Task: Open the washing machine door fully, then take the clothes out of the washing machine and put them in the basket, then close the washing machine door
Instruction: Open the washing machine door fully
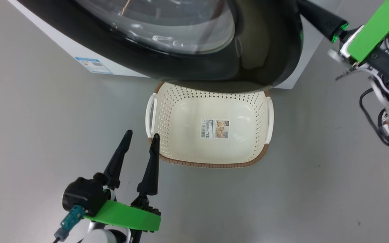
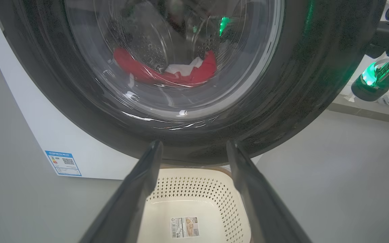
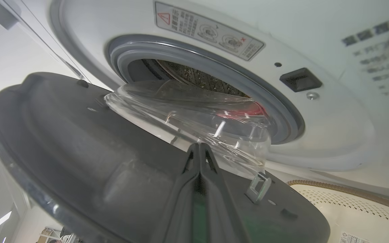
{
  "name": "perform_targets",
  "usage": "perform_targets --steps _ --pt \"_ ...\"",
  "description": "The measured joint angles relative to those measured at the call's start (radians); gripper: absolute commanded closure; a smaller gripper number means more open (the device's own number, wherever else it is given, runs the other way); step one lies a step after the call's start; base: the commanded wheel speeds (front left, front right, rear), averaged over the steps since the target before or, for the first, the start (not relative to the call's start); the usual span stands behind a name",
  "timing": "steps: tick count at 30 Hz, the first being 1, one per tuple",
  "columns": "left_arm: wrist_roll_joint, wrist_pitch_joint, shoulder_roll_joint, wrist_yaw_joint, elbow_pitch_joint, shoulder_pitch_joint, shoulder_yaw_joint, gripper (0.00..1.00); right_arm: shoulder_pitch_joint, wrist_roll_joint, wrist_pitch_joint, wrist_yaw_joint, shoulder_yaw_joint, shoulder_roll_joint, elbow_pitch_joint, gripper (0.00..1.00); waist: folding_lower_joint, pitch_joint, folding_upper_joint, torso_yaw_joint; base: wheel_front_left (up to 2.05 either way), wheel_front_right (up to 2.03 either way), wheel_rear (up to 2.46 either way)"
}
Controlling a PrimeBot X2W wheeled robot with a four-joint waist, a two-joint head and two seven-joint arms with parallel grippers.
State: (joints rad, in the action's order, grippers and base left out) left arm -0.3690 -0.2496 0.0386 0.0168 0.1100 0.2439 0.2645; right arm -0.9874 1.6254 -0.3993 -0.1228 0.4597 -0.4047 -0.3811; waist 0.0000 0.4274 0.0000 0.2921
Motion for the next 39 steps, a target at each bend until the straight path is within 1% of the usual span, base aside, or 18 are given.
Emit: perform_targets --steps 11,20,25,32,37,39 --pt "0.008 0.000 0.001 0.000 0.008 -0.036 -0.003 0.00 0.125 -0.014 -0.030 0.000 0.041 0.061 0.057 1.00 0.0000 -0.060 0.0000 -0.014 0.00 0.00 0.00" --pt "0.008 0.000 0.001 0.000 0.005 -0.042 -0.006 0.00 0.187 -0.015 -0.061 0.000 0.055 0.078 0.099 1.00 0.0000 -0.087 0.0000 -0.020 0.00 0.00 0.00" --pt "0.008 0.000 0.001 0.000 0.004 -0.045 -0.007 0.00 0.224 -0.017 -0.076 0.000 0.074 0.098 0.123 1.00 0.0000 -0.097 0.0000 -0.021 0.00 0.00 0.00" --pt "0.008 0.000 0.001 0.000 0.002 -0.063 -0.008 0.00 0.250 -0.030 -0.057 0.000 0.075 0.112 0.136 1.00 0.0000 -0.109 0.0000 -0.021 0.00 0.00 0.00" --pt "0.008 0.000 0.001 0.000 0.002 -0.063 -0.011 0.00 0.250 -0.036 -0.033 0.000 0.068 0.121 0.121 1.00 0.0000 -0.112 0.0000 -0.021 0.00 0.00 0.00" --pt "0.009 0.000 0.001 0.001 0.002 -0.063 -0.012 0.00 0.250 -0.056 -0.016 0.000 0.067 0.122 0.114 1.00 0.0000 -0.115 0.0000 -0.022 0.00 0.00 0.00"
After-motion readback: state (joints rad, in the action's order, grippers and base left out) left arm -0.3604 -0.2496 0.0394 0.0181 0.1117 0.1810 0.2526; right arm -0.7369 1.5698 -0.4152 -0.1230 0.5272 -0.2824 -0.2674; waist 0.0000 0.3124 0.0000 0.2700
